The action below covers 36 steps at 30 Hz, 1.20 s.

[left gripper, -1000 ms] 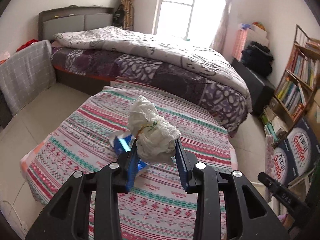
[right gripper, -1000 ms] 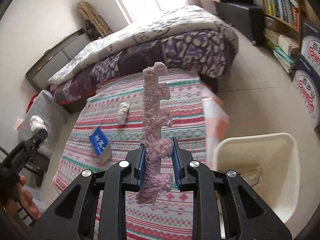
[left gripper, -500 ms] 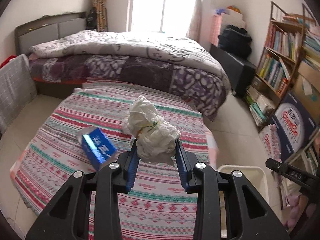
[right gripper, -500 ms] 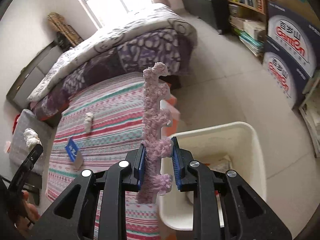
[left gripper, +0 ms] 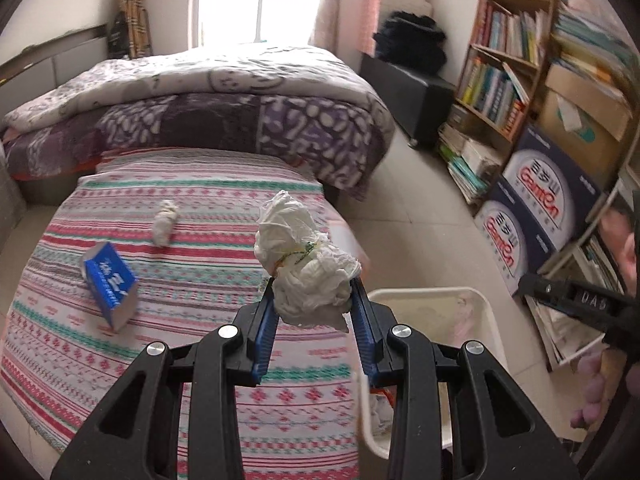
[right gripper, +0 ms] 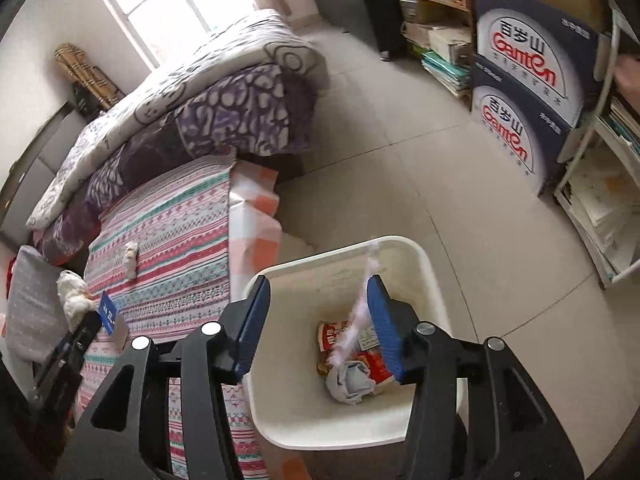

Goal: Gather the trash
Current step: 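Release the crumpled tissue into the white bin with the left gripper, then grasp the blue carton on the bed with the left gripper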

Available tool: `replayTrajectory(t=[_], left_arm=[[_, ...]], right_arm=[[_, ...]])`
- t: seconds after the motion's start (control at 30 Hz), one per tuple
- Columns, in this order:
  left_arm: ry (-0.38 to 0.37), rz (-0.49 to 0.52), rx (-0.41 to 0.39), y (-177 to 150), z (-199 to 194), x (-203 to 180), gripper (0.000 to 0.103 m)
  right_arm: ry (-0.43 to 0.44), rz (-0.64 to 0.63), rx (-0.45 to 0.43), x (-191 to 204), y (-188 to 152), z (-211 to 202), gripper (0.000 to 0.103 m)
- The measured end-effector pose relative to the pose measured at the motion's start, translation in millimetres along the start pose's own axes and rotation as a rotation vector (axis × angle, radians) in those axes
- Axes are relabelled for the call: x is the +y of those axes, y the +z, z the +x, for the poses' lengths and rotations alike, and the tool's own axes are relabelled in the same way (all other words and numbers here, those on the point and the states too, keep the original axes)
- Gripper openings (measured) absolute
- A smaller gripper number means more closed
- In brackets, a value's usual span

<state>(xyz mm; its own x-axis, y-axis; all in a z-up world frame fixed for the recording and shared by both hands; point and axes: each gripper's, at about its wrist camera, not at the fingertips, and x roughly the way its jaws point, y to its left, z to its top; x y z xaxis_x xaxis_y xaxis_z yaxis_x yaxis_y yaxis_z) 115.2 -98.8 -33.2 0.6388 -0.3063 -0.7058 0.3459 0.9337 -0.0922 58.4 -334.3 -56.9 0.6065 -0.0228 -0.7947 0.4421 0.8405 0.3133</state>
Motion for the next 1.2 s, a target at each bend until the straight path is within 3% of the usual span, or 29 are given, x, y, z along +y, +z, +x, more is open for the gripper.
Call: replayTrajectory(t=[0.37,0.63,0.67,0.77,0.87,0.97,1.07,1.2], left_arm=[[-0.094,0.050,0.064,-10.7,22.1,-45.6,0.035],[-0.237,0.069,0.132,-21.1,37.5,-71.1,0.037],[-0.264,0.069,0.138,-21.8,38.4,-72.6,0.040],[-0.306,0.063,0.159,-24.3,40.3,-75.4,0.063],[-0.315,0.040,0.171,-23.3,40.4,-67.9,0.066],[-0.279,-0.006,0.177,-18.9,41.8,-47.1,0.074],[-0.178,-0.067,0.178,-10.0,45.6,-13.7,0.077],[0.078,-0.200,0.173,4.5,53.8,49.8,0.079]], right_arm=[[-0.031,0.055,-0.027,-35.4,6.4,-10.9,0.059],[-0.053,0.085,-0.039,-47.5,9.8,-12.9,0.068],[-0.058,0.092,-0.042,-48.3,10.4,-13.0,0.071],[-0.058,0.137,-0.050,-52.5,12.9,-13.4,0.077],[-0.036,0.177,-0.038,-52.4,14.3,-10.0,0.080],[-0.014,0.183,-0.011,-42.1,12.8,-2.2,0.082],[0.003,0.176,0.015,-26.4,10.7,7.1,0.085],[0.032,0.161,0.060,-2.6,6.6,23.3,0.087]])
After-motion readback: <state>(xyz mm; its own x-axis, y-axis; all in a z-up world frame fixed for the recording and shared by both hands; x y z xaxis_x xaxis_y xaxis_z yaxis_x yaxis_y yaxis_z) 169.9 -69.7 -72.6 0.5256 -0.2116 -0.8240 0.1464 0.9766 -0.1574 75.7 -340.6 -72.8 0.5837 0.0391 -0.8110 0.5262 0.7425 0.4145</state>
